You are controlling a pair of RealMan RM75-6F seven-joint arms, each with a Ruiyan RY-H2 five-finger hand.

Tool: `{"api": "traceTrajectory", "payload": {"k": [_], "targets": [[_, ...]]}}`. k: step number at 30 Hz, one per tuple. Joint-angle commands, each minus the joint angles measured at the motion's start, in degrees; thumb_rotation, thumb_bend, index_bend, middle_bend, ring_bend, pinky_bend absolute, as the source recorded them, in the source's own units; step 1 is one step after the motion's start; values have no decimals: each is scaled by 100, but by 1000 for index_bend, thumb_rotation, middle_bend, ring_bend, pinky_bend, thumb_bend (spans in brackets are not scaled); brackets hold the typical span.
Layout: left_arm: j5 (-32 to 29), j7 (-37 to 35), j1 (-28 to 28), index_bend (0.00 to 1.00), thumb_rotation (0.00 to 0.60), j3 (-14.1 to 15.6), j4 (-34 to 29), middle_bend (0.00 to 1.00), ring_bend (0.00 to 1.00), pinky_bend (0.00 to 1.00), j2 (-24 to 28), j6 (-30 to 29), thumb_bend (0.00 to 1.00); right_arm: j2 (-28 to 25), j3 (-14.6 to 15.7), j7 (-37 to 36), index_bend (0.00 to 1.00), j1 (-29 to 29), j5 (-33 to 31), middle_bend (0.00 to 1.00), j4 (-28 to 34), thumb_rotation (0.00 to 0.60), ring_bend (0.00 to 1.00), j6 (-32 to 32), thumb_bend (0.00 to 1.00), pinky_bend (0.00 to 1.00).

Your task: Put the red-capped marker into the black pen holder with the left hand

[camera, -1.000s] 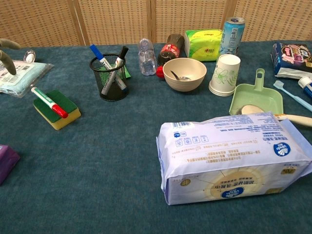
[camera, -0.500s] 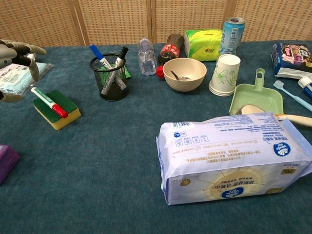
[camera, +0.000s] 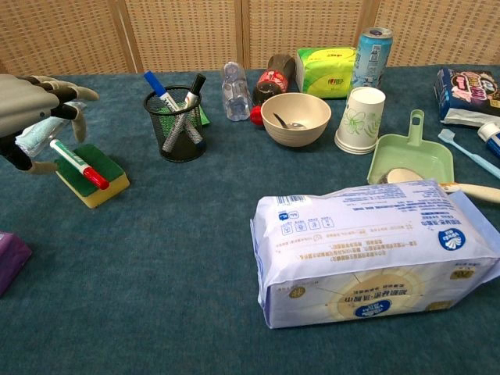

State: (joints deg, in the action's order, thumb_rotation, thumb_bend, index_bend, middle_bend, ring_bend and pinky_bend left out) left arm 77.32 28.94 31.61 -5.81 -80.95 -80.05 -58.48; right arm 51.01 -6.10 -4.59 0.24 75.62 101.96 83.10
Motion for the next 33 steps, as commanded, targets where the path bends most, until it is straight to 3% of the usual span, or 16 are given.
{"api": "traceTrajectory", "payload": {"k": [1,21,33], "targets": [[-62,111,33,376,600,21,3,0,0,31,-64,1,321,-4,0,-10,0,0,-7,0,-5,600,0,-11,0,0],[-569,1041,345,427,600,31,117,0,0,37,-532,126,332,-40,-27,-181,0,-12,-37,0,-39,600,0,-30,0,0],[-828,1453,421,592,600,67,56,0,0,53,-638,43,343,-65,-40,-313,0,-8,-33,0,-57,600,0,-62,0,0]]}}
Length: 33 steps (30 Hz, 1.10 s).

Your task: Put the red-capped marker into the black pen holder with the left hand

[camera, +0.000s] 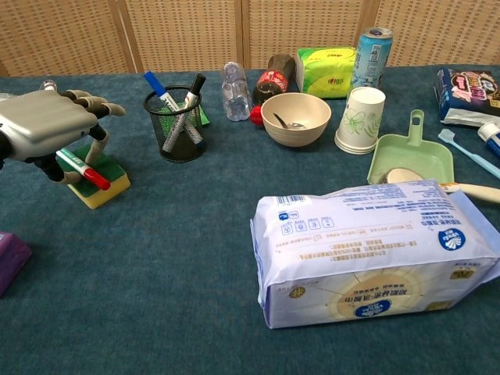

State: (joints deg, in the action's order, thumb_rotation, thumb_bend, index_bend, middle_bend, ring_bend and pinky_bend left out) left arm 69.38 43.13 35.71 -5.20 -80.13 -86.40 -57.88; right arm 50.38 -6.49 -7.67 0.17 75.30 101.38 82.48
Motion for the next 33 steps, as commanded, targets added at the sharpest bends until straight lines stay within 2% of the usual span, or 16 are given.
{"api": "traceTrajectory", "payload": {"k": [1,12,24,28,31,33], "targets": [[-47,60,15,598,600,10,-39,0,0,53,6,-26,344,-4,-1,-8,0,0,1,0,3,600,0,-3,0,0],[-86,-101,10,606,600,-41,-468,0,0,62,271,-192,346,-8,-5,-14,0,6,-1,0,11,600,0,-14,0,0],[103,-754,-89,606,600,-235,-1420,0,0,69,939,-533,350,-16,-3,-5,0,10,10,0,34,600,0,-16,0,0],[276,-1375,-129,606,600,-412,-1785,0,0,72,1252,-665,350,-14,-9,-8,0,15,-4,0,33,600,0,-23,0,0],[392,-2369,-165,611,600,-658,-2123,0,0,75,1523,-695,350,-13,-4,14,0,22,6,0,42,600,0,-33,0,0],[452,-3145,-179,618,600,-964,-2240,0,0,83,1647,-853,349,-7,4,44,0,28,20,0,49,600,0,-37,0,0]]}}
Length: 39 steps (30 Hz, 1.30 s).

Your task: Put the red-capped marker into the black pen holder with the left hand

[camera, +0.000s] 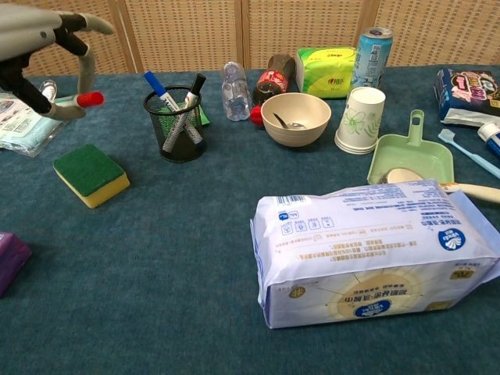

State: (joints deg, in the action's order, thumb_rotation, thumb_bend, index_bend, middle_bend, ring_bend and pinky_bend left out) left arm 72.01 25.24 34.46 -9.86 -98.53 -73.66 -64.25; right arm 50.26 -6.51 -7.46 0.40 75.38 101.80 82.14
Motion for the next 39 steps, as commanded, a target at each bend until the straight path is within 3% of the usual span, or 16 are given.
{"api": "traceTrajectory", "payload": {"k": [1,7,13,20,27,39], "targets": [[190,-1530,-41,620,600,-554,-373,0,0,91,406,-210,348,9,8,36,0,6,15,0,11,600,0,-1,0,0],[0,-2580,164,618,600,-1015,-212,0,0,102,284,-145,345,52,14,178,0,21,17,0,19,600,0,12,0,0],[-78,-3593,319,617,600,-1216,242,0,0,105,-436,-305,342,81,11,243,0,36,-30,0,25,600,0,-13,0,0],[-416,-4730,405,616,600,-1232,838,0,0,98,-1193,-68,344,74,-3,200,0,37,-53,0,12,600,0,-17,0,0],[-525,-5567,414,617,600,-1211,1335,0,0,91,-1564,229,346,72,-15,138,0,46,-93,0,-23,600,0,-57,0,0],[-487,-6163,421,624,600,-1176,1977,0,0,63,-1900,442,350,126,-24,171,0,79,-189,0,-85,600,0,-145,0,0]]}}
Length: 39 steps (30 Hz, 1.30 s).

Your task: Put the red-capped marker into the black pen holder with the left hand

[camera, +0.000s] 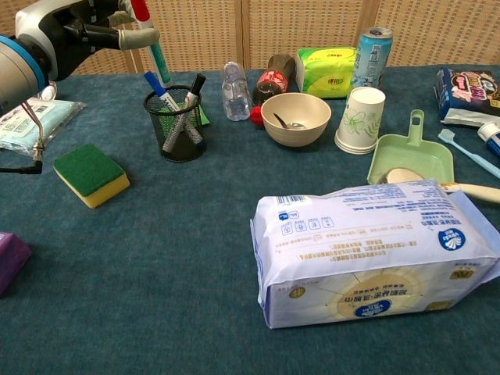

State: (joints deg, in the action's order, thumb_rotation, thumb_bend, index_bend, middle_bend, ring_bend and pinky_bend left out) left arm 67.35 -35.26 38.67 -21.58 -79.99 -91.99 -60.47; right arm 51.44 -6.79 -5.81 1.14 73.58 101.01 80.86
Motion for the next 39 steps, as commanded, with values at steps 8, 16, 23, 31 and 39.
{"api": "traceTrajectory", "payload": {"k": [8,16,23,31,39], "targets": [[-45,-345,126,623,600,-56,628,0,0,56,-400,233,349,41,-9,27,0,9,-29,0,-24,600,0,-6,0,0],[100,-380,134,479,600,-37,809,0,0,44,-590,104,356,50,-18,15,0,23,-62,0,-58,600,0,-47,0,0],[163,-393,95,301,600,-24,787,0,0,45,-554,84,356,13,-11,-82,0,0,-23,0,-49,600,0,-31,0,0],[678,-290,-49,238,600,43,509,0,0,35,-371,-500,357,10,-15,-110,0,2,-19,0,-60,600,0,-37,0,0],[1670,1048,-651,226,600,691,-541,0,0,20,1024,-1306,358,-35,-11,-173,0,-32,41,0,-22,600,0,24,0,0]]}}
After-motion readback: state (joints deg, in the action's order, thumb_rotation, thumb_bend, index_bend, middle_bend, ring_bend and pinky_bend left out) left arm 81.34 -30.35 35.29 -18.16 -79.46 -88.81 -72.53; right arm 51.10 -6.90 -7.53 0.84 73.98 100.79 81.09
